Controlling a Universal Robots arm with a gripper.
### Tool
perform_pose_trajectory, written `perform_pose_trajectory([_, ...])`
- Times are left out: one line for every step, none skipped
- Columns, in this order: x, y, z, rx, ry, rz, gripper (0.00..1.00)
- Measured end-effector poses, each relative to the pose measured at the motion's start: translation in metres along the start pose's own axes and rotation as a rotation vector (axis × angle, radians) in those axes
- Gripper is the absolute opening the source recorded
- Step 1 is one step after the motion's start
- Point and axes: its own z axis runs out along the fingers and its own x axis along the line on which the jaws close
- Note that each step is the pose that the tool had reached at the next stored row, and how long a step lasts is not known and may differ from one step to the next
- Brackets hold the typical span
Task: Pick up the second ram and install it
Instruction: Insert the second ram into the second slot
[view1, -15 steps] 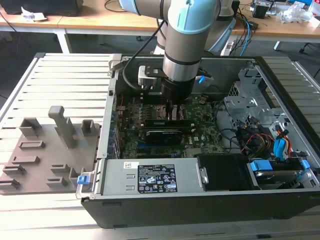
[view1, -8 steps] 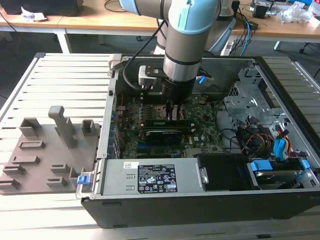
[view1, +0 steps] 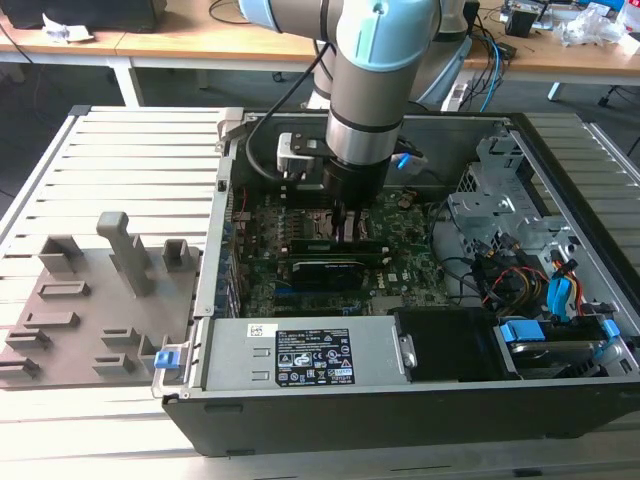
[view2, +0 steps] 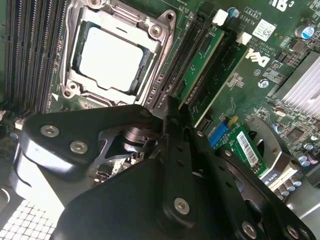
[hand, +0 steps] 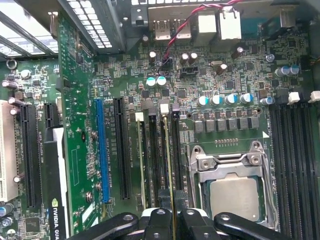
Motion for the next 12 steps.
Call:
perform_pose_trajectory([0.0001, 0.0, 0.0005, 0.0, 0.0002, 0.0, 0.14])
perform_pose_trajectory([0.0, 0.0, 0.0005, 0.0, 0.0002, 0.0, 0.14])
perform_pose_trajectory([0.0, -0.0001, 0.0007, 0.0005, -0.0002, 0.0, 0.14])
perform_pose_trajectory([0.0, -0.0001, 0.0007, 0.0001, -0.0003, 0.0, 0.21])
perform_pose_trajectory([0.0, 0.0, -0.0002, 0.0, 0.0, 0.0, 0.21])
perform_pose_trajectory([-0.0002, 0.0003, -0.0069, 0.0003, -0.0002, 0.0, 0.21])
perform_pose_trajectory([-0.0008, 0.0007, -0.0174, 0.0004, -0.0003, 0.0, 0.21])
perform_pose_trajectory([-0.0032, 0.0015, -0.0296, 0.0009, 0.0008, 0.0, 0.21])
perform_pose_trajectory([-0.0053, 0.0019, -0.0373, 0.001, 0.0021, 0.0, 0.2])
perform_pose_trajectory([-0.007, 0.0023, -0.0458, 0.0011, 0.0025, 0.0, 0.11])
perform_pose_trajectory([-0.007, 0.0024, -0.0473, 0.0012, 0.0024, 0.0, 0.11])
perform_pose_trajectory([-0.0071, 0.0024, -0.0474, 0.0012, 0.0023, 0.0, 0.11])
